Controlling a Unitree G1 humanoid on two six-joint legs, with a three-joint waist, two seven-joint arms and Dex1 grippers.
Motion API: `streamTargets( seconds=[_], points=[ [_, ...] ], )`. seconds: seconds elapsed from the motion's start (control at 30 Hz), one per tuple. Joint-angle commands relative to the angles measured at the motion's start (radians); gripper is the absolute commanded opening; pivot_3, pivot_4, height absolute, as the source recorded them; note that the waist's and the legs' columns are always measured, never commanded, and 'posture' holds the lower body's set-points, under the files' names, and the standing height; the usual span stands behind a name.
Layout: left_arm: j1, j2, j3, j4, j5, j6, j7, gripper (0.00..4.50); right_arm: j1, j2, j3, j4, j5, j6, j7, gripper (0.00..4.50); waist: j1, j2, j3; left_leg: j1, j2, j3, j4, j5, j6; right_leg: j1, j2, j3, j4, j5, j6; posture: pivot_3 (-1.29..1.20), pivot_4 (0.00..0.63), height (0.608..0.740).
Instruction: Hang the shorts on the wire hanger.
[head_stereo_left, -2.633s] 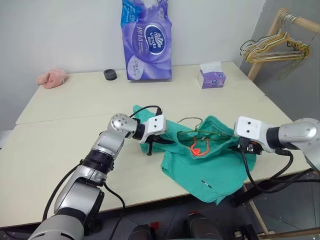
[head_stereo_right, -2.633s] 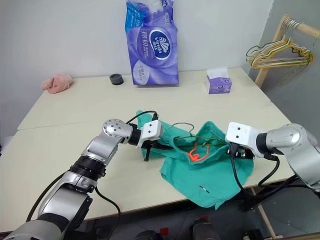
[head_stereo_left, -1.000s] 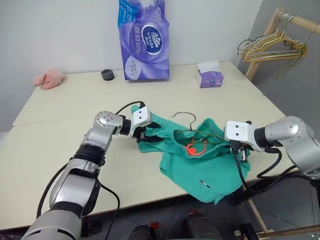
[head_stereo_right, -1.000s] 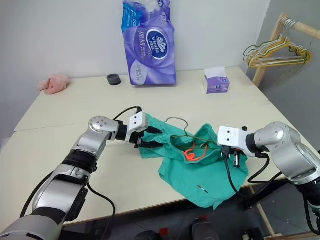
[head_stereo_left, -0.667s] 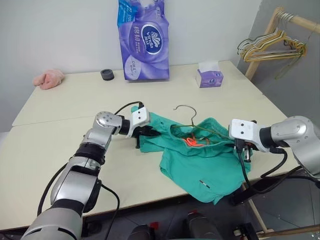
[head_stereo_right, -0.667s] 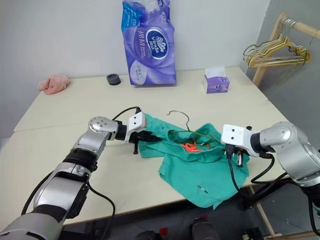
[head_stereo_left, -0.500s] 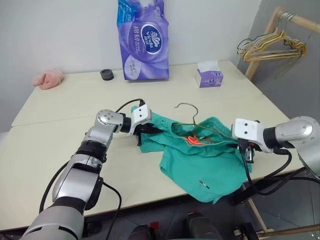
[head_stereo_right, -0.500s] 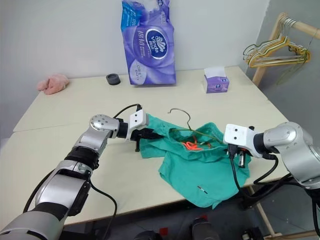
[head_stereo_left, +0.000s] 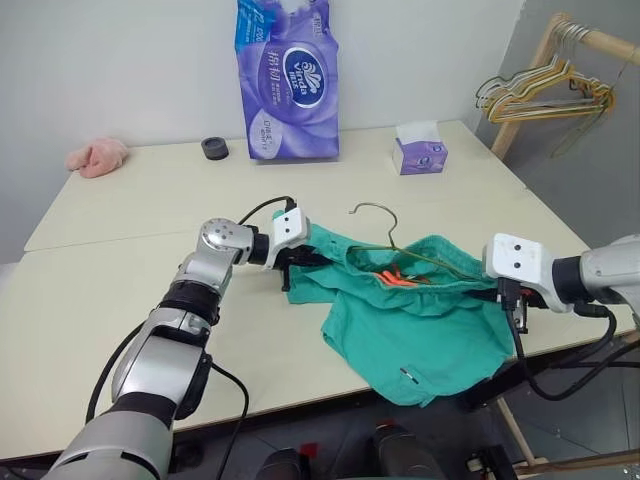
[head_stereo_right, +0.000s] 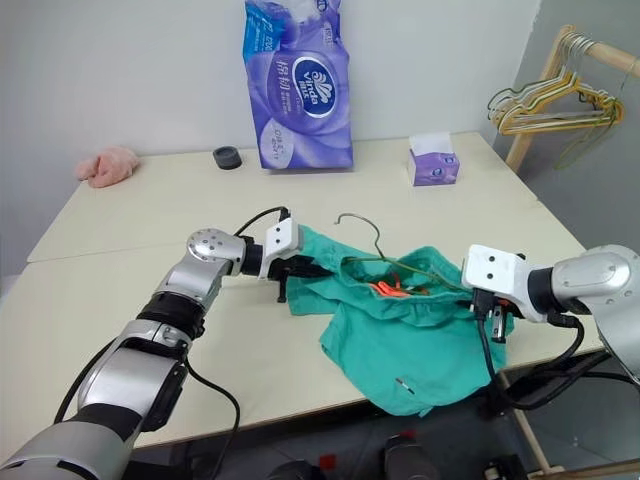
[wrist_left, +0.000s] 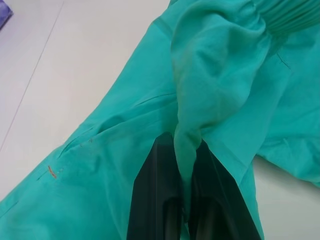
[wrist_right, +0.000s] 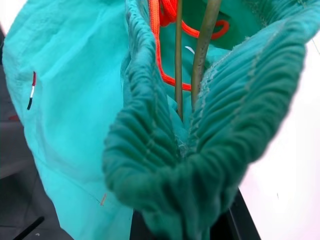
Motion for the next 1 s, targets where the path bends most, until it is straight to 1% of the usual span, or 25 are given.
streamTargets(
  seconds=[0.03, 0.13, 0.2, 0.27, 0.37, 0.43, 0.5, 0.57, 0.87, 1.0],
  points=[
    [-0.017, 0.059, 0.042, 0.056, 0.036, 0.020, 0.096, 0.00, 0.013, -0.025, -0.069, -0.042, 0.052, 0.024, 0.016, 0.00, 0.000, 0.000, 0.000, 0.000, 0.000, 0.000, 0.000, 0.000, 0.000, 0.000, 0.000, 0.000, 0.000, 0.000, 0.000, -0.24, 0.065, 0.740],
    [-0.021, 0.044, 0.054, 0.055, 0.020, 0.035, 0.112, 0.00, 0.009, -0.007, -0.053, -0.061, 0.069, 0.035, -0.011, 0.00, -0.002, 0.000, 0.000, 0.000, 0.000, 0.000, 0.000, 0.000, 0.000, 0.000, 0.000, 0.000, 0.000, 0.000, 0.000, -0.24, 0.065, 0.740],
    [-0.011, 0.031, 0.063, 0.027, -0.010, 0.058, 0.090, 0.00, -0.001, 0.001, -0.033, -0.059, 0.063, 0.032, -0.028, 0.00, -0.002, 0.000, 0.000, 0.000, 0.000, 0.000, 0.000, 0.000, 0.000, 0.000, 0.000, 0.000, 0.000, 0.000, 0.000, -0.23, 0.065, 0.740],
    [0.010, 0.024, 0.068, -0.026, -0.060, 0.113, 0.027, 0.00, -0.014, 0.008, -0.018, -0.054, 0.059, 0.030, -0.038, 0.00, -0.002, 0.000, 0.000, 0.000, 0.000, 0.000, 0.000, 0.000, 0.000, 0.000, 0.000, 0.000, 0.000, 0.000, 0.000, -0.24, 0.066, 0.740],
    [0.031, 0.023, 0.074, -0.084, -0.086, 0.160, 0.000, 0.80, -0.024, 0.012, -0.009, -0.048, 0.056, 0.026, -0.045, 0.00, -0.002, 0.000, 0.000, 0.000, 0.000, 0.000, 0.000, 0.000, 0.000, 0.000, 0.000, 0.000, 0.000, 0.000, 0.000, -0.23, 0.066, 0.740],
    [0.044, 0.025, 0.080, -0.119, -0.091, 0.158, -0.003, 1.39, -0.029, 0.014, -0.005, -0.043, 0.054, 0.023, -0.047, 0.00, -0.002, 0.000, 0.000, 0.000, 0.000, 0.000, 0.000, 0.000, 0.000, 0.000, 0.000, 0.000, 0.000, 0.000, 0.000, -0.23, 0.066, 0.740],
    [0.051, 0.029, 0.084, -0.135, -0.090, 0.158, 0.004, 2.00, -0.029, 0.013, -0.003, -0.040, 0.053, 0.020, -0.048, 0.00, -0.001, 0.000, 0.000, 0.000, 0.000, 0.000, 0.000, 0.000, 0.000, 0.000, 0.000, 0.000, 0.000, 0.000, 0.000, -0.23, 0.066, 0.740],
    [0.050, 0.053, 0.081, -0.126, -0.080, 0.149, -0.025, 2.61, -0.025, 0.006, -0.005, -0.033, 0.051, 0.012, -0.043, 0.00, 0.000, 0.000, 0.000, 0.000, 0.000, 0.000, 0.000, 0.000, 0.000, 0.000, 0.000, 0.000, 0.000, 0.000, 0.000, -0.23, 0.066, 0.740],
    [0.042, 0.134, 0.043, -0.119, -0.052, 0.161, -0.191, 2.61, 0.005, -0.028, -0.055, -0.008, 0.059, -0.009, -0.022, 0.00, -0.001, 0.000, 0.000, 0.000, 0.000, 0.000, 0.000, 0.000, 0.000, 0.000, 0.000, 0.000, 0.000, 0.000, 0.000, -0.23, 0.065, 0.740],
    [0.033, 0.131, 0.042, -0.097, -0.032, 0.141, -0.180, 2.61, 0.023, -0.034, -0.077, -0.008, 0.063, -0.013, -0.018, 0.00, 0.000, 0.000, 0.000, 0.000, 0.000, 0.000, 0.000, 0.000, 0.000, 0.000, 0.000, 0.000, 0.000, 0.000, 0.000, -0.24, 0.063, 0.740]
  ],
)
